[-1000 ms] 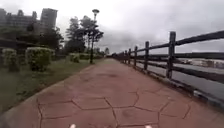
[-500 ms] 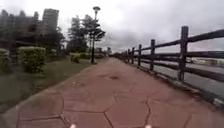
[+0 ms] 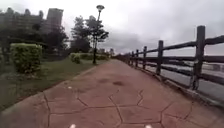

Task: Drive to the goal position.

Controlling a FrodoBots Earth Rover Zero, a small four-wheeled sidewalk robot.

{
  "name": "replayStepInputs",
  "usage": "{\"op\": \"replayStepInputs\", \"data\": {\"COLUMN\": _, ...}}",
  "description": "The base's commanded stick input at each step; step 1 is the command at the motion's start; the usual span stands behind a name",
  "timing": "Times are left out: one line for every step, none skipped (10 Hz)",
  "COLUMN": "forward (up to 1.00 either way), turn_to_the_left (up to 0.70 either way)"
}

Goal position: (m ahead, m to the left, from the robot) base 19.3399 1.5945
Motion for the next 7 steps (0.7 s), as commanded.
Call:
{"op": "replayStepInputs", "data": {"forward": 0.85, "turn_to_the_left": 0.0}}
{"op": "replayStepInputs", "data": {"forward": 0.85, "turn_to_the_left": 0.0}}
{"op": "replayStepInputs", "data": {"forward": 0.85, "turn_to_the_left": 0.0}}
{"op": "replayStepInputs", "data": {"forward": 0.85, "turn_to_the_left": 0.0}}
{"op": "replayStepInputs", "data": {"forward": 0.85, "turn_to_the_left": 0.0}}
{"op": "replayStepInputs", "data": {"forward": 0.85, "turn_to_the_left": -0.07}}
{"op": "replayStepInputs", "data": {"forward": 0.85, "turn_to_the_left": -0.3}}
